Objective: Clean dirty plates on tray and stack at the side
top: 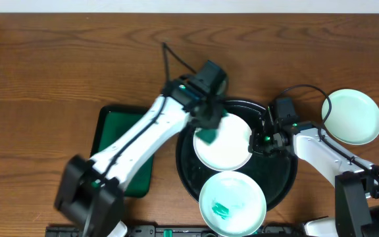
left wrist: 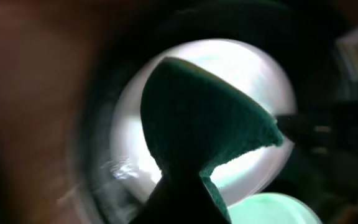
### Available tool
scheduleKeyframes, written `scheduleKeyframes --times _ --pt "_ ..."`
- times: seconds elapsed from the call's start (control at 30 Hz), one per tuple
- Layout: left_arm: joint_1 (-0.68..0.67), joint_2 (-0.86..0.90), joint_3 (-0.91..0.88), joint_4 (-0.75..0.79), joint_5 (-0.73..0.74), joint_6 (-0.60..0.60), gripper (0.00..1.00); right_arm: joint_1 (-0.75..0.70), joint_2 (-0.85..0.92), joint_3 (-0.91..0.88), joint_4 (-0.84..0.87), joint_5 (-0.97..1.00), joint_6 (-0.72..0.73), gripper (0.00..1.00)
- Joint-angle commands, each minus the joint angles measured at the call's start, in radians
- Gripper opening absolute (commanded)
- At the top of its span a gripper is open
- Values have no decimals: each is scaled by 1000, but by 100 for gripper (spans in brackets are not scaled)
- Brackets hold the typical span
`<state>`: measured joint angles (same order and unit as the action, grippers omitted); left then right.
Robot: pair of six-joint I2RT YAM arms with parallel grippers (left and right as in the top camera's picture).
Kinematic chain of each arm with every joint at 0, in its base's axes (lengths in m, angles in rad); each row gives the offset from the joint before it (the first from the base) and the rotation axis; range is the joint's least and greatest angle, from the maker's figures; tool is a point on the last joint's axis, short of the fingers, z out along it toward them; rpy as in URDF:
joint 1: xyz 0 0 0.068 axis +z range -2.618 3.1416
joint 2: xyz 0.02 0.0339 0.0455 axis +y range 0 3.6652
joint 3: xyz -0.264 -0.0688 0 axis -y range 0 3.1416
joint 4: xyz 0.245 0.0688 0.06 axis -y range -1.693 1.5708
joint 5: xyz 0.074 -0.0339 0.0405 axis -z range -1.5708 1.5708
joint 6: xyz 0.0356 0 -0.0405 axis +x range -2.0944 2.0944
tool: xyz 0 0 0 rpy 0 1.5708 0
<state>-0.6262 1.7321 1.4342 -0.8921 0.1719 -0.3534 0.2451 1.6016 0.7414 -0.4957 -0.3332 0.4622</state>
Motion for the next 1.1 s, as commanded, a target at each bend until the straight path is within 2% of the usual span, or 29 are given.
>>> scheduleKeyframes --times 0.0,0.2,0.4,0.57,0.6,0.63,0.67,0.7,0.73,0.77,0.83,0.87,0.9,0.93,1.0,1.07 --pt "69 -47 22 -122 -235 -135 7 -2 11 -8 18 67 -55 1" --pt "228 -53 20 -383 -248 -157 7 -2 -72 50 11 67 -132 1" --pt "336 -53 20 -438 -243 -126 7 -2 -235 108 -19 72 -230 1" --pt "369 -53 18 -431 -230 -95 7 -2 -365 149 -82 101 -279 1" --pt "369 -53 18 -426 -209 -51 10 -2 -383 151 -98 105 -265 1" --pt "369 -53 18 -420 -188 -14 33 -2 -396 151 -115 114 -227 1" --pt "369 -53 17 -414 -169 15 40 -3 -402 151 -135 129 -167 11" --pt "369 -53 16 -410 -153 35 40 -3 -401 151 -153 134 -121 13" --pt "369 -53 16 -406 -144 43 44 -3 -395 148 -167 134 -75 22" --pt "369 -53 16 -401 -143 43 44 -3 -385 143 -176 134 -27 30" --pt "369 -53 16 -393 -128 43 44 -3 -357 136 -190 130 42 53" --pt "369 -53 16 -389 -121 43 44 -3 -339 134 -193 123 62 60" --pt "369 -53 16 -386 -112 43 44 -3 -319 134 -194 114 77 74" --pt "369 -53 16 -385 -107 43 43 -2 -294 134 -193 98 84 76" --pt "369 -53 16 -385 -104 43 32 -2 -244 134 -188 67 85 77" --pt "369 -53 15 -386 -105 43 27 -2 -183 134 -180 47 87 78"
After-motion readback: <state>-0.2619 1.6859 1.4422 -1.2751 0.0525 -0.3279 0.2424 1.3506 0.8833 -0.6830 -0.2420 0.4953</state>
